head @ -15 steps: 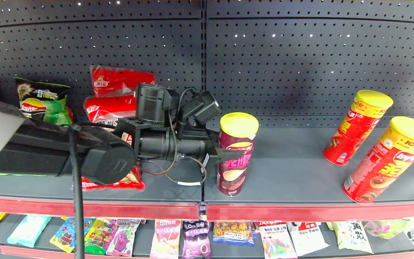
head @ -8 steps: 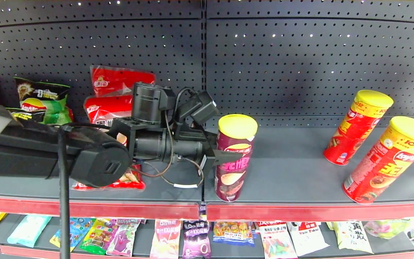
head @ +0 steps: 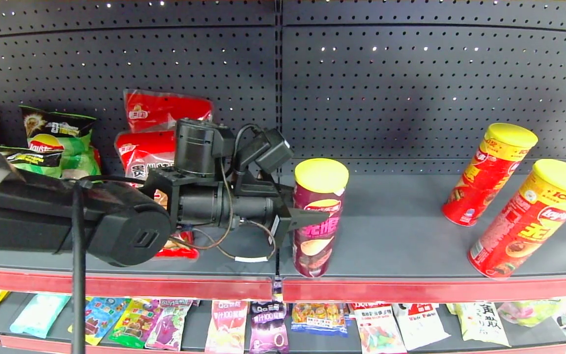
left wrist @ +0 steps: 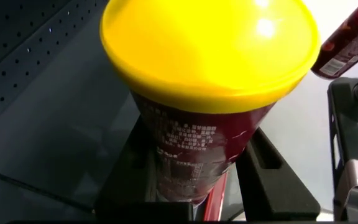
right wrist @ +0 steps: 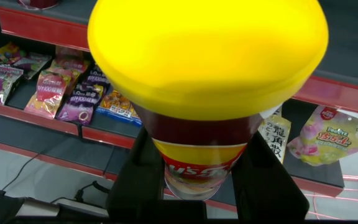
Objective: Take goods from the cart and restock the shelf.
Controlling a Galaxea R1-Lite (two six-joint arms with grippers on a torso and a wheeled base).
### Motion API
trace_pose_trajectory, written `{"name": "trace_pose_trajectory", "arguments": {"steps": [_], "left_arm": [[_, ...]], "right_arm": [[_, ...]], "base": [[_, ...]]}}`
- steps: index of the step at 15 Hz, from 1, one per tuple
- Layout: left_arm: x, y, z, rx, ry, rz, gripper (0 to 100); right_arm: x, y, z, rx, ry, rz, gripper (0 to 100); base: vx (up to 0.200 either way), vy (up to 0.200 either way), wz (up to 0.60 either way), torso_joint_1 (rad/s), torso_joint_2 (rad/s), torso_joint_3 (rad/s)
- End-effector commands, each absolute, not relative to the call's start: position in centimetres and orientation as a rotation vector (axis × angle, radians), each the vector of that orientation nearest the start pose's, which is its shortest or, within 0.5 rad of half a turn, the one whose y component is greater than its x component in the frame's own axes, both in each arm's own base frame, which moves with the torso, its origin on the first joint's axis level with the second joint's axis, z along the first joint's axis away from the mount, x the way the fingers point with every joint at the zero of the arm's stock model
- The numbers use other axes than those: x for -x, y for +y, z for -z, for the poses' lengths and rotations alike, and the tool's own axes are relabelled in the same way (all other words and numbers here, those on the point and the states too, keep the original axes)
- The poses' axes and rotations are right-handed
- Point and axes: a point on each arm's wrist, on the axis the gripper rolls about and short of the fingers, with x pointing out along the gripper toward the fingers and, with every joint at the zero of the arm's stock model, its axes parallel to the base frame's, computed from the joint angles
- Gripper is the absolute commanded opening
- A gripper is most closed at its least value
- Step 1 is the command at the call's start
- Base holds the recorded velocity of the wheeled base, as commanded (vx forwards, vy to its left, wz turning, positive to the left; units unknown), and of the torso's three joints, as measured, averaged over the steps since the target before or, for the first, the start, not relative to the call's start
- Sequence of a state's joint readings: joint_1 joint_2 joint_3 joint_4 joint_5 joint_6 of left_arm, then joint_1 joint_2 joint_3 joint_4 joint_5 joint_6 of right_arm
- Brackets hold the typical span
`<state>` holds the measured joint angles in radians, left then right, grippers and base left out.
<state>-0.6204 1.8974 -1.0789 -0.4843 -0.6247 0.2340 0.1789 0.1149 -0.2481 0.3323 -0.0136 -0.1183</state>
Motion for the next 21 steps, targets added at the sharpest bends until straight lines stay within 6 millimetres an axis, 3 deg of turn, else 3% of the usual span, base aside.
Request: {"name": "trace_pose_trajectory", "arguments": {"steps": [1, 3, 4, 8, 11, 15, 16, 18, 21], "left_arm": [[-28.8, -22.2, -17.6, -0.195, 0.216, 1.262, 0], [-28.9, -22.2, -17.5, -0.196, 0.218, 1.263, 0], [-28.9, -22.2, -17.5, -0.198, 0.217, 1.263, 100], [-28.8, -22.1, -17.6, -0.196, 0.218, 1.263, 100], [-27.6, -20.4, -17.3, -0.199, 0.253, 1.209, 100], [-24.3, -15.9, -16.9, -0.19, 0.313, 1.119, 100], [-23.2, -14.7, -16.7, -0.181, 0.332, 1.097, 100], [-21.7, -13.2, -16.7, -0.176, 0.337, 1.071, 100], [-20.4, -12.1, -16.7, -0.16, 0.352, 1.009, 100]], "right_arm": [[3.4, -0.6, -11.2, 0.137, 0.19, -0.177, 0], [3.4, -0.6, -11.2, 0.137, 0.19, -0.177, 0], [3.4, -0.6, -11.2, 0.137, 0.19, -0.177, 0], [3.1, -0.6, -11.7, 0.139, 0.197, -0.185, 0], [1.6, -0.1, -14.9, 0.136, 0.258, -0.285, 0], [-4.3, 1.6, -21.0, 0.122, 0.321, -0.501, 0], [-7.0, 2.5, -22.4, 0.119, 0.295, -0.544, 0], [-10.7, 4.1, -23.8, 0.124, 0.277, -0.584, 0], [-14.2, 6.3, -25.4, 0.109, 0.296, -0.646, 0]], "base": [[0.0, 0.0, 0.0, 0.0, 0.0, 0.0], [0.0, 0.0, 0.0, 0.0, 0.0, 0.0], [0.0, 0.0, 0.0, 0.0, 0.0, 0.0], [0.0, 0.0, 0.0, 0.0, 0.0, 0.0], [0.0, 0.0, 0.0, 0.0, 0.0, 0.0], [0.0, 0.0, 0.0, 0.0, 0.0, 0.0], [0.0, 0.0, 0.0, 0.0, 0.0, 0.0], [0.0, 0.0, 0.0, 0.0, 0.0, 0.0], [0.0, 0.0, 0.0, 0.0, 0.0, 0.0]]}}
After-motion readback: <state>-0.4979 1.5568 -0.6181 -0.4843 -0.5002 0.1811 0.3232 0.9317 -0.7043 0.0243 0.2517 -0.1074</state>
